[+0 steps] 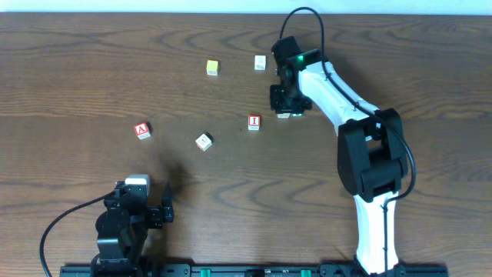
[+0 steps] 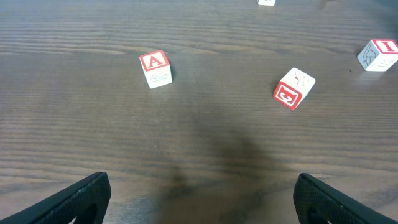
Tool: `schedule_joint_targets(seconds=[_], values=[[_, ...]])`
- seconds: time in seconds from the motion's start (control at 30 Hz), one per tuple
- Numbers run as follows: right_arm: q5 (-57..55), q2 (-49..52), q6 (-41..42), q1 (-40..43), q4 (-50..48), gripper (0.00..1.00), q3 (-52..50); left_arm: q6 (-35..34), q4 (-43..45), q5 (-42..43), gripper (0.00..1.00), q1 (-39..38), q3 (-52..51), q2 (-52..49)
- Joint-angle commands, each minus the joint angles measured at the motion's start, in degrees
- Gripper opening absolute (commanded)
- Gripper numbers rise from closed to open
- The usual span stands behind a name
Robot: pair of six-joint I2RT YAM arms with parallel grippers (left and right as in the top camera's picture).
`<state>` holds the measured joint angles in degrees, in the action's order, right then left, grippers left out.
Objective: Spell out Ai2
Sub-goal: 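Place the blue 2 block right of the red I block, release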
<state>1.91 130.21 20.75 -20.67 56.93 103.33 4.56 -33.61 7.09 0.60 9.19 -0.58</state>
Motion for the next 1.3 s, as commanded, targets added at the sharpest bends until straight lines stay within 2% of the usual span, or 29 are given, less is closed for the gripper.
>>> schedule_joint_targets(seconds=[0.0,0.43,0.8,0.83,0.9,1.1,1.2,1.27], values=[[1.9,-0.5,2.0,-1.2,1.3,0.02,-1.2,0.6,0.0,0.0,0.95,0.1,-0.4,0.4],[-2.7,-0.5,10.3,-5.8,5.5,0.01,-1.2,0.6,0.0,0.0,0.95,0.1,-0.4,0.4],[-6.0,-0.5,12.0,-6.4,3.5,0.02,-1.2,0.6,0.0,0.0,0.95,0.1,-0.4,0.4],[-6.0,-0.5,12.0,-6.4,3.5,0.03,-1.2,0.6,0.0,0.0,0.95,0.1,-0.4,0.4],[-6.0,-0.5,12.1,-6.7,3.5,0.12,-1.2,0.6,0.0,0.0,0.95,0.1,-0.4,0.4],[-5.3,-0.5,12.3,-7.2,3.7,0.21,-1.2,0.6,0.0,0.0,0.95,0.1,-0.4,0.4],[-4.4,-0.5,12.7,-7.3,3.9,0.17,-1.2,0.6,0.0,0.0,0.95,0.1,-0.4,0.4],[-4.4,-0.5,13.1,-7.4,4.2,0.17,-1.2,0.6,0.0,0.0,0.95,0.1,-0.4,0.4]])
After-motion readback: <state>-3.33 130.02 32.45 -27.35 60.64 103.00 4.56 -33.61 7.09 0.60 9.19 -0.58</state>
